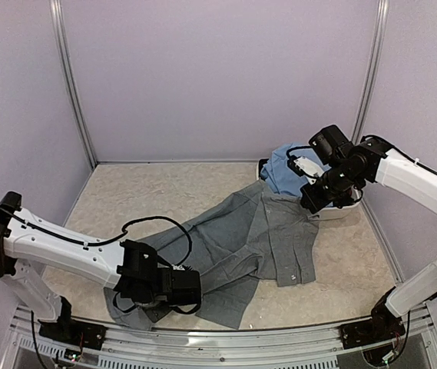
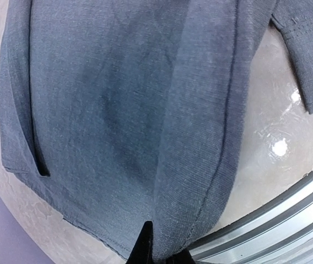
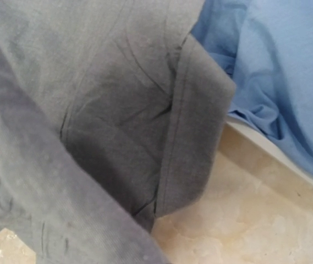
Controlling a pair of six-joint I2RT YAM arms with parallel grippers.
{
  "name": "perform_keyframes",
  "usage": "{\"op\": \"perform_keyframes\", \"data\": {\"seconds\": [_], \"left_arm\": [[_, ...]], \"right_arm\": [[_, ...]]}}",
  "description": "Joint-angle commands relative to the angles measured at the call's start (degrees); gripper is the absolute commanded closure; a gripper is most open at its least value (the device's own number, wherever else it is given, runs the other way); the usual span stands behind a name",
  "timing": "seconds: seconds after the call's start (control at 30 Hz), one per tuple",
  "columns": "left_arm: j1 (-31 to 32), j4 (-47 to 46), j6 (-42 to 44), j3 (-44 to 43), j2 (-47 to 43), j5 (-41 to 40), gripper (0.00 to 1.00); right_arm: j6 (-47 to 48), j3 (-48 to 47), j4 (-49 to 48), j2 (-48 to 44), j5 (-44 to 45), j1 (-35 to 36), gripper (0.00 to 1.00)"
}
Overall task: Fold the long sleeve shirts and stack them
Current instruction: Fold the flattened shirt at the center of the board.
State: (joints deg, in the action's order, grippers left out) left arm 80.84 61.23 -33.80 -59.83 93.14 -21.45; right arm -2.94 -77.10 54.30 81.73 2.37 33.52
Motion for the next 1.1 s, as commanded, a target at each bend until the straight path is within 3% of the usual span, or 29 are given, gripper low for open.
{"op": "perform_keyframes", "data": {"seconds": [0.0, 0.6, 0.9, 1.07], "left_arm": [[-2.8, 3.1, 2.2, 0.0, -2.3, -0.8, 0.94], [-12.9, 4.5, 5.6, -5.3, 5.9, -3.1, 0.89], [-13.2, 7.1, 4.7, -6.3, 9.0, -2.2, 0.67], [-13.3, 8.0, 4.3, -6.4, 9.7, -2.3, 0.61]], "right_arm": [[1.3, -2.5, -1.4, 1.7, -2.2, -0.6, 1.00], [2.3, -9.6, -5.0, 13.1, 0.0, -0.6, 1.00], [3.6, -10.8, -6.1, 16.8, 0.6, -0.6, 1.00], [4.5, -11.3, -6.3, 18.0, 1.2, -0.6, 1.00]]}}
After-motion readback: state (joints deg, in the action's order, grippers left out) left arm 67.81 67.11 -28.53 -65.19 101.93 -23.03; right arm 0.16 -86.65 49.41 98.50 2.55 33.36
